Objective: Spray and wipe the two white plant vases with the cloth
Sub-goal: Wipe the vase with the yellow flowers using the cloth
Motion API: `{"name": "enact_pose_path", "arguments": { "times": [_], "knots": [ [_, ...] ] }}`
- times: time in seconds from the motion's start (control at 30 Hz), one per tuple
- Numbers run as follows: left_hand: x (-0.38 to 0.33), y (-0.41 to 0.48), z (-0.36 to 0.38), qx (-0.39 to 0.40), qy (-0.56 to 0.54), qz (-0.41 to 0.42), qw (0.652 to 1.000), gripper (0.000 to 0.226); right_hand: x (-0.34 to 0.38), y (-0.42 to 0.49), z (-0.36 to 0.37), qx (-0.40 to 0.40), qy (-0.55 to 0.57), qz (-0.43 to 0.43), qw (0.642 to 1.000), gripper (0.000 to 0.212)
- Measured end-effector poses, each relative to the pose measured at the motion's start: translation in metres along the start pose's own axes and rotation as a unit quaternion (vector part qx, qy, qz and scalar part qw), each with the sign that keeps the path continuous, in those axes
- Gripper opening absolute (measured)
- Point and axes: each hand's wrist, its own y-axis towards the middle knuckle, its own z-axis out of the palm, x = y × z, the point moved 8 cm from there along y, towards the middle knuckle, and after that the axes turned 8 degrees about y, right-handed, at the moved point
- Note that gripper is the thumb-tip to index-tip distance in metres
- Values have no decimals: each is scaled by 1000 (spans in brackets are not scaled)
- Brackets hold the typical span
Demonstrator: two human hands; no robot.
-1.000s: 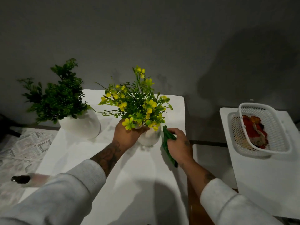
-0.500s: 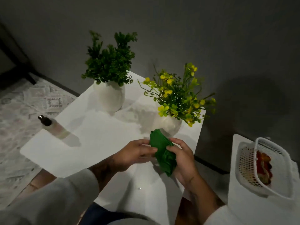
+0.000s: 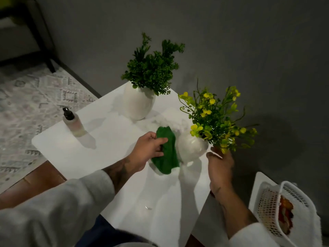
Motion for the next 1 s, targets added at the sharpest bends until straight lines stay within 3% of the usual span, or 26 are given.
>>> {"name": "enact_pose_path", "arguments": {
  "times": [0.1, 0.17, 0.37, 0.47, 0.53, 0.6, 0.77, 0.9, 1.0],
  "knots": [
    [-20, 7, -12, -97, 80, 65, 990, 27, 14, 24, 8, 39, -113, -47, 992, 36],
    [-35, 9, -3, -111, 135, 111, 978, 24, 15, 36, 23, 97, -197, -61, 974, 41],
    [-49, 9, 56, -19, 196, 207, 958, 25, 24, 40, 36, 130, -195, -74, 969, 38],
    [-52, 8, 73, -1, 319, 254, 913, 10, 25, 37, 37, 155, -198, -68, 965, 51],
    [-54, 12, 76, 12, 360, 287, 887, 15, 30, 39, 36, 156, -194, -91, 964, 46],
    [-53, 17, 76, 15, 353, 280, 893, 23, 31, 41, 35, 154, -205, -100, 961, 46],
    [-42, 27, 70, -44, 250, 218, 943, 19, 31, 45, 38, 167, -254, -108, 947, 53],
    [-36, 35, 56, -93, 268, 164, 945, 6, 28, 45, 39, 176, -237, -110, 949, 54],
    [-46, 35, 61, -79, 330, 178, 924, 8, 17, 50, 32, 160, -201, -71, 964, 57]
  ]
}}
